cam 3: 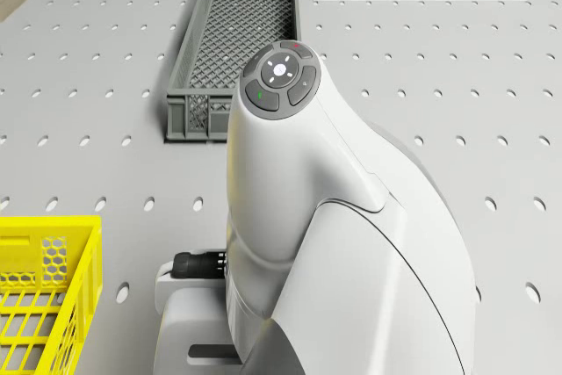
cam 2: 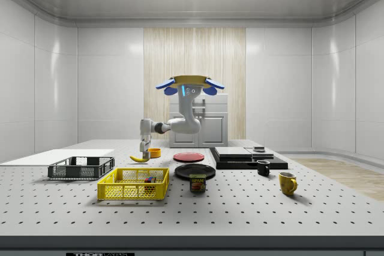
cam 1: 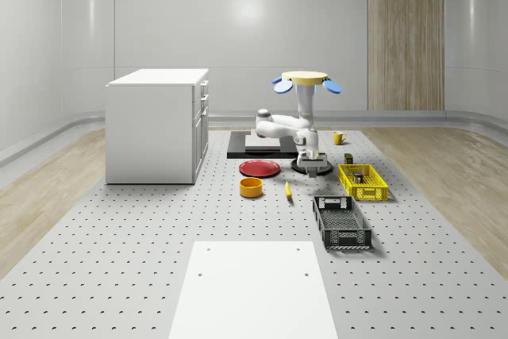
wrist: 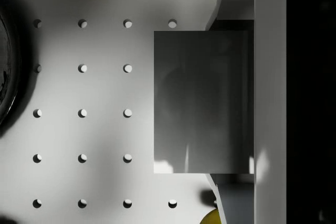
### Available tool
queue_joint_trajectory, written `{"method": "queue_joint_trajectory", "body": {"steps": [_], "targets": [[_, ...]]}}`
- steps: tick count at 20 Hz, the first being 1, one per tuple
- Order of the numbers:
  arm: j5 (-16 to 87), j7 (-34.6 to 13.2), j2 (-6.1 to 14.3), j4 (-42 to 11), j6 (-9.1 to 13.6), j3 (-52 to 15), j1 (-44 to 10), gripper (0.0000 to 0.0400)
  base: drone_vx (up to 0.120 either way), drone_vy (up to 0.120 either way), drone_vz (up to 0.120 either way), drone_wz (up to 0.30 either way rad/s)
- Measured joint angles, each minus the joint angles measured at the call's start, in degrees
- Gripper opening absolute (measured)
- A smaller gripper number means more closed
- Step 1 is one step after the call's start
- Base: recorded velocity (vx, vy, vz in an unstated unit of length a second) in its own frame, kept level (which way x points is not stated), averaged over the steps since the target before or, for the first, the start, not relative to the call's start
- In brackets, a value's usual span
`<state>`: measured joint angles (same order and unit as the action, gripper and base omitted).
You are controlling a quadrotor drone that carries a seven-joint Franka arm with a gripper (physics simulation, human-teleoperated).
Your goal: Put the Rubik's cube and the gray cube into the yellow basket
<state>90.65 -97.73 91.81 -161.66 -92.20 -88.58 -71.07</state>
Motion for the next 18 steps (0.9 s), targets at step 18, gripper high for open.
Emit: {"method": "queue_joint_trajectory", "body": {"steps": [18], "targets": [[-1.19,0.03,0.62,-0.02,-0.26,-1.04,0.03,0.0250,0.000,0.102,0.011,0.000]]}}
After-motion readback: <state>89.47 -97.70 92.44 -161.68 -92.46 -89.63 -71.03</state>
